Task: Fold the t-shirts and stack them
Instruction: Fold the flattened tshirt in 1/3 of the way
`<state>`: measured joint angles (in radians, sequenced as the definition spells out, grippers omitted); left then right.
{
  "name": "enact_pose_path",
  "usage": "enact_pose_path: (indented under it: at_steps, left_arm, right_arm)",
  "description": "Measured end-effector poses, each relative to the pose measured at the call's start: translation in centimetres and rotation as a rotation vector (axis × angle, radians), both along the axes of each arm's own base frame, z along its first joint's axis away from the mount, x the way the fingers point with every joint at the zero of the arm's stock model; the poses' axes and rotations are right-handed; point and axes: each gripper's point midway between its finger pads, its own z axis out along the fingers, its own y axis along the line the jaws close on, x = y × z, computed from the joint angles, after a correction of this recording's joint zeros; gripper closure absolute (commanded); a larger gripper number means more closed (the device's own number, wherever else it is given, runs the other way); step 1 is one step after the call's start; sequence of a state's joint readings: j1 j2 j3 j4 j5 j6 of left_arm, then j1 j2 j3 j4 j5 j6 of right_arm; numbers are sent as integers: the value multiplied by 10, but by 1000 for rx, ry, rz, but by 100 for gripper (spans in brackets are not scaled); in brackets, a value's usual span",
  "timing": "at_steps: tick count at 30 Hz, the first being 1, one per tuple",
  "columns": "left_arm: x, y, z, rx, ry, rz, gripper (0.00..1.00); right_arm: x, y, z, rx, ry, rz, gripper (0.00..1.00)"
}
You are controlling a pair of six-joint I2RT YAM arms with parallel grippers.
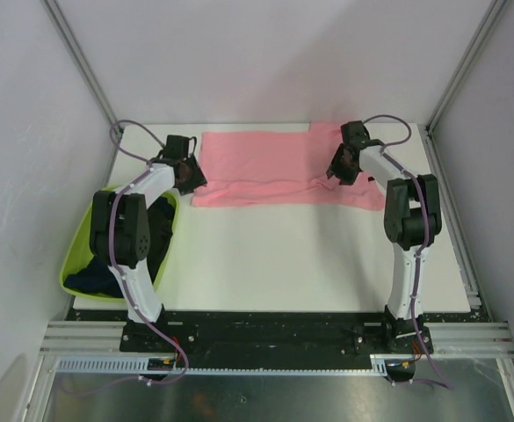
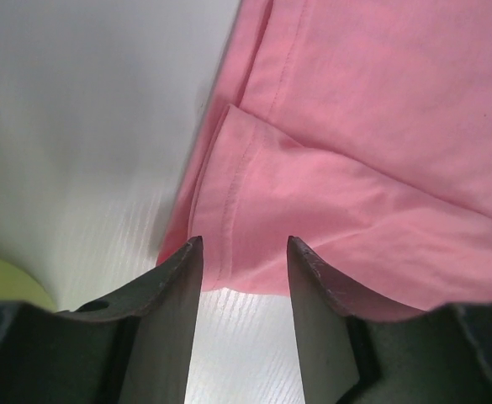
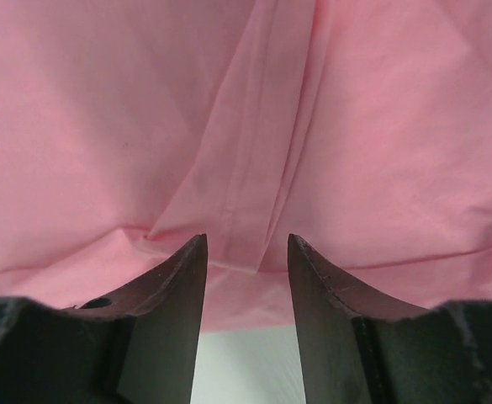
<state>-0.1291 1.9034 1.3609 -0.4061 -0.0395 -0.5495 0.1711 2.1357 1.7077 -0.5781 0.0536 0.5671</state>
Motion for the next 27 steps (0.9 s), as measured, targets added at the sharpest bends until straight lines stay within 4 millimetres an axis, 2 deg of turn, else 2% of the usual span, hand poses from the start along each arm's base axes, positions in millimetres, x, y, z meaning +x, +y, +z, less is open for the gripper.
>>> enact_pose_path:
  at_steps: [3, 7, 16, 21, 27]
  left_arm:
    - [-2, 0, -2, 0, 6, -2, 52]
    - [-2, -1, -2, -1, 6, -3, 52]
    - [-2, -1, -2, -2, 6, -4, 53]
    - [-2, -2, -2, -8, 7, -8, 53]
    - [-3, -3, -2, -13, 7, -12, 53]
  right_arm:
    - [-6, 10, -6, 14, 19, 5, 55]
    - [-4, 19, -4, 33, 7, -4, 58]
    - [-7, 18, -8, 44, 18, -42, 59]
    - [-18, 17, -22, 40, 56, -53, 63]
    - [-18, 22, -23, 46, 57, -57, 69]
